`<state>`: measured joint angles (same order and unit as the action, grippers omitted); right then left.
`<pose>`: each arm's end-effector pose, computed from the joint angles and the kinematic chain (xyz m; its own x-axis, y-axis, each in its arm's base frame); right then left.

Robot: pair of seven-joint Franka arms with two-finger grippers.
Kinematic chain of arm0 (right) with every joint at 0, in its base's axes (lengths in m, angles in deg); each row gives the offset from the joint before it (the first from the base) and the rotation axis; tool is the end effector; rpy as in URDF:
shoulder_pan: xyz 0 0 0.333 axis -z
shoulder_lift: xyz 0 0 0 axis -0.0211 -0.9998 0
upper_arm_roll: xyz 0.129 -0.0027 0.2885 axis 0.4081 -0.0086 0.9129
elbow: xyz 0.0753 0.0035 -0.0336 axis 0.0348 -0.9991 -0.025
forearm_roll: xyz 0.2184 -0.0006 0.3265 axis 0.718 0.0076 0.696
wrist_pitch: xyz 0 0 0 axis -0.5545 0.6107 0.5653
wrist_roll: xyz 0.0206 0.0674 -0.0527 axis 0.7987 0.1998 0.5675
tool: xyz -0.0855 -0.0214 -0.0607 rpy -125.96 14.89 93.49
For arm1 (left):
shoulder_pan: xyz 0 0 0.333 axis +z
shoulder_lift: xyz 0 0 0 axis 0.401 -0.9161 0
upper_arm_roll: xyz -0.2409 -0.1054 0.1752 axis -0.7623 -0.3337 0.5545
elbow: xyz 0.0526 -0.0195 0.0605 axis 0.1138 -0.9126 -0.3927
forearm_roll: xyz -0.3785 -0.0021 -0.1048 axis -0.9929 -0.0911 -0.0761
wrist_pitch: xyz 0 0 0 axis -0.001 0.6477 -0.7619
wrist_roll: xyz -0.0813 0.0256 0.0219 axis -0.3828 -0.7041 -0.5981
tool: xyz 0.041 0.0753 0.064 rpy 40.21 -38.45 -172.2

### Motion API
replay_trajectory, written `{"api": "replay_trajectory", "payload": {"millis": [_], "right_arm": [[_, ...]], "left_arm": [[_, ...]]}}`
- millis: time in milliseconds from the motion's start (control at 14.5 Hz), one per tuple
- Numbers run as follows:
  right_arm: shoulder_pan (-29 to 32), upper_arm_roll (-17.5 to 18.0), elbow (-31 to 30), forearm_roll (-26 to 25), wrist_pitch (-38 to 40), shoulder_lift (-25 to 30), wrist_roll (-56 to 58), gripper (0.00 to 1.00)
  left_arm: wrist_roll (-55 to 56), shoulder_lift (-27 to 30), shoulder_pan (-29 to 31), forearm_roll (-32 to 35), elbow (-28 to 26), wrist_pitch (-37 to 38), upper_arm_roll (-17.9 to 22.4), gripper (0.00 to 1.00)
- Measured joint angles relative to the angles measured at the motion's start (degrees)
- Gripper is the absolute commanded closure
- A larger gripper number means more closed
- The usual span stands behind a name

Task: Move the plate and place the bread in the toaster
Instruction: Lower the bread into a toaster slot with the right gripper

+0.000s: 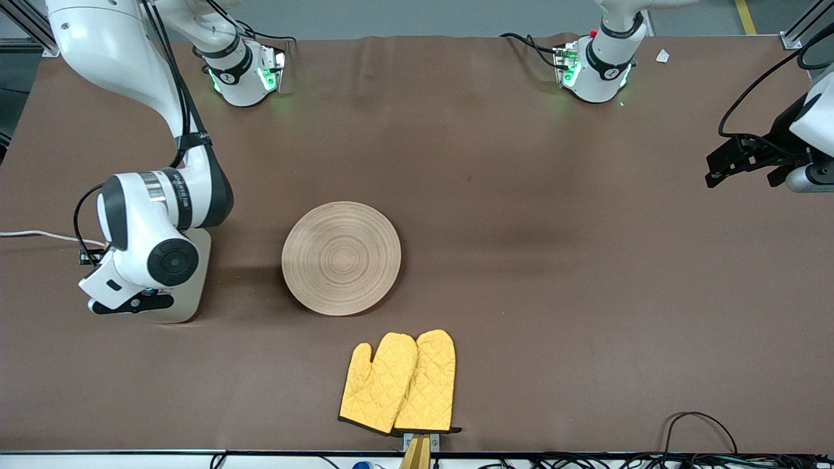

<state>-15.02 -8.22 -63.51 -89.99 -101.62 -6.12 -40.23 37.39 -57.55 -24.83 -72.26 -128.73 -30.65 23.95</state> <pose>0.6535 0.0412 0.3649 0.9457 -0.0372 -0.3230 0.2094 -0.6904 0.6925 0.5618 -0.0512 0.6402 0.9983 -0.0143 0.0565 -0.0139 -0.9999 -0.0071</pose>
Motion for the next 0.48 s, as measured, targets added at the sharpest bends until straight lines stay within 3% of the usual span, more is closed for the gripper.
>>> {"api": "replay_trajectory", "payload": {"millis": [207,483], "right_arm": [[0.4,0.0,1.9,5.0,0.4,0.1,0.0,0.00],[0.3,0.3,10.5,13.9,8.8,1.9,0.0,0.00]], "left_arm": [[0.0,0.0,0.0,0.0,0.0,0.0,0.0,0.00],[0.0,0.0,0.0,0.0,0.0,0.0,0.0,0.00]]}}
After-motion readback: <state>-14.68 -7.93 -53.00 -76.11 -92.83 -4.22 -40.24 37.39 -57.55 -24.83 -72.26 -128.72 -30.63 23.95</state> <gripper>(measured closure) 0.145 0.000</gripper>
